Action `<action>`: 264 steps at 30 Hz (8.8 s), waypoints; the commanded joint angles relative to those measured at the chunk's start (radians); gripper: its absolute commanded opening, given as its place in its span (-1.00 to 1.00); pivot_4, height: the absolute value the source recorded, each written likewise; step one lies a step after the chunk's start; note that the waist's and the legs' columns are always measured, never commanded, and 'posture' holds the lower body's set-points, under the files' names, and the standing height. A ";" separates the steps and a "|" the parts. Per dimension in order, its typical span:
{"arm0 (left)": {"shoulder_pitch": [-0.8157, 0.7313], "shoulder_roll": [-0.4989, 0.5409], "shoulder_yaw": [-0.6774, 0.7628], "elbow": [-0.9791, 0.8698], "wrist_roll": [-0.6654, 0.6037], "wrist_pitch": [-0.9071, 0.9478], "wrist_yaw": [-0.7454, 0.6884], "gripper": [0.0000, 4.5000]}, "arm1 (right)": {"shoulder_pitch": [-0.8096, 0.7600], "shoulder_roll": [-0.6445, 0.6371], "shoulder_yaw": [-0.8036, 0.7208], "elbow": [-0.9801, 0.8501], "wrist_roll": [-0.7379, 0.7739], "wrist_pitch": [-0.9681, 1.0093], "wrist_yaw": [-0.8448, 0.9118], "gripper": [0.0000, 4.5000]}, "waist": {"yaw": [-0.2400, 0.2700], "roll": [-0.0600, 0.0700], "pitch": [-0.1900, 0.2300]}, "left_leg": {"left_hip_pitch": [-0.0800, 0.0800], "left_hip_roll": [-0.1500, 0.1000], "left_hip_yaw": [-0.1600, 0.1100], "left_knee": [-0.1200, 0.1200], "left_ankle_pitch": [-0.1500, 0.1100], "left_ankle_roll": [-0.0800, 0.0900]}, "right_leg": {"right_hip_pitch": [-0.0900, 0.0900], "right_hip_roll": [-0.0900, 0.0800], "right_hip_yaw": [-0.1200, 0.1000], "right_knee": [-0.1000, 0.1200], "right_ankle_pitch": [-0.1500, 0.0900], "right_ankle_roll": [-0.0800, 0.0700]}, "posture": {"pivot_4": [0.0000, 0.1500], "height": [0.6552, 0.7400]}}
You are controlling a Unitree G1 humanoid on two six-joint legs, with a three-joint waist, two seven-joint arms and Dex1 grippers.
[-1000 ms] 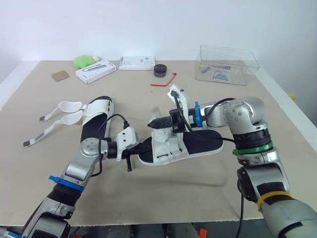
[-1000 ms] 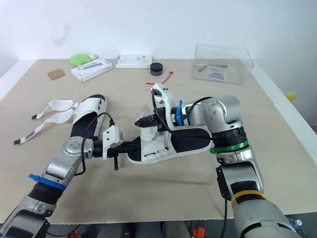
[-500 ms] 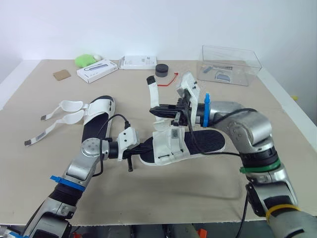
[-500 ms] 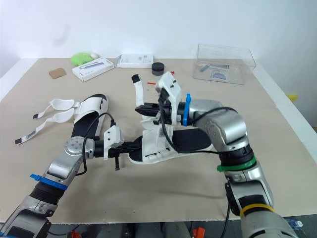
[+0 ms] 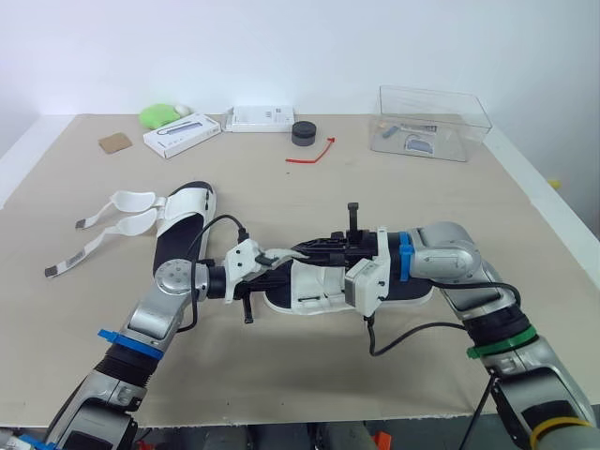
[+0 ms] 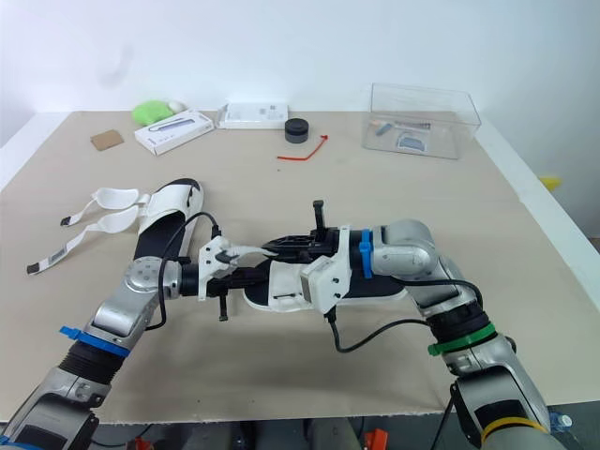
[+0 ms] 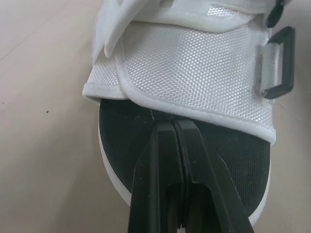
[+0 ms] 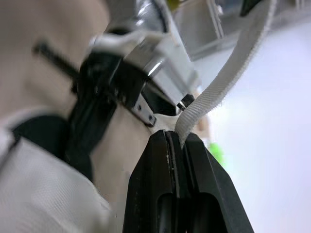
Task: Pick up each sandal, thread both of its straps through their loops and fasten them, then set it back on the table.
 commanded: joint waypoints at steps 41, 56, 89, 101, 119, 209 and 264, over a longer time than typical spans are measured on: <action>-0.021 -0.012 0.002 0.021 -0.029 0.079 -0.031 -1.00 | 0.183 -0.531 0.000 -0.601 1.970 2.001 -0.497 0.16 | 0.003 -0.002 0.000 | 0.010 0.000 0.003 0.002 0.001 0.000 | 0.005 -0.004 0.007 0.009 -0.005 -0.001 | 1.00 1.00; -0.020 -0.006 0.001 0.009 -0.039 0.095 -0.036 -1.00 | 0.075 -0.329 0.020 -0.494 2.001 2.204 -0.748 0.99 | 0.003 -0.002 0.000 | 0.003 -0.001 0.001 0.003 0.000 0.001 | 0.001 -0.004 0.008 0.008 -0.005 0.002 | 1.00 1.00; 0.020 0.000 0.002 -0.029 -0.035 0.100 -0.008 -1.00 | -0.126 -0.150 -0.061 -0.256 1.931 2.399 -0.756 -0.98 | 0.000 -0.002 0.000 | -0.001 -0.001 -0.005 0.005 0.000 0.001 | 0.001 -0.003 0.004 0.008 -0.005 0.002 | 1.00 1.00; 0.006 -0.019 -0.008 -0.002 -0.024 0.077 -0.005 -1.00 | -0.372 -0.088 -0.110 0.013 1.722 2.551 -0.587 -0.98 | 0.002 -0.001 0.000 | -0.004 -0.001 -0.009 0.005 0.000 0.002 | 0.000 -0.006 -0.001 0.008 -0.004 0.000 | 1.00 1.00; 0.015 -0.014 -0.008 0.004 -0.020 0.065 -0.001 -1.00 | -0.383 -0.116 0.008 0.074 1.676 2.566 -0.432 -0.98 | 0.002 -0.001 0.000 | -0.005 -0.001 -0.010 0.005 0.000 0.002 | 0.000 -0.008 -0.006 0.007 -0.004 -0.001 | 1.00 1.00; -0.006 -0.020 -0.014 0.047 -0.004 0.036 0.007 -1.00 | -0.282 0.061 -0.122 -0.336 1.119 2.563 -0.313 -0.37 | 0.002 0.000 0.000 | -0.005 -0.001 -0.014 0.007 0.000 0.001 | 0.001 -0.008 -0.012 0.008 -0.003 -0.003 | 1.00 1.00; 0.001 -0.018 -0.019 0.042 0.003 0.035 -0.001 -1.00 | -0.293 0.069 -0.189 -0.316 1.189 2.566 -0.423 -0.65 | 0.002 0.000 0.000 | -0.005 -0.002 -0.018 0.007 0.001 0.001 | 0.002 -0.007 -0.013 0.009 -0.004 -0.005 | 1.00 1.00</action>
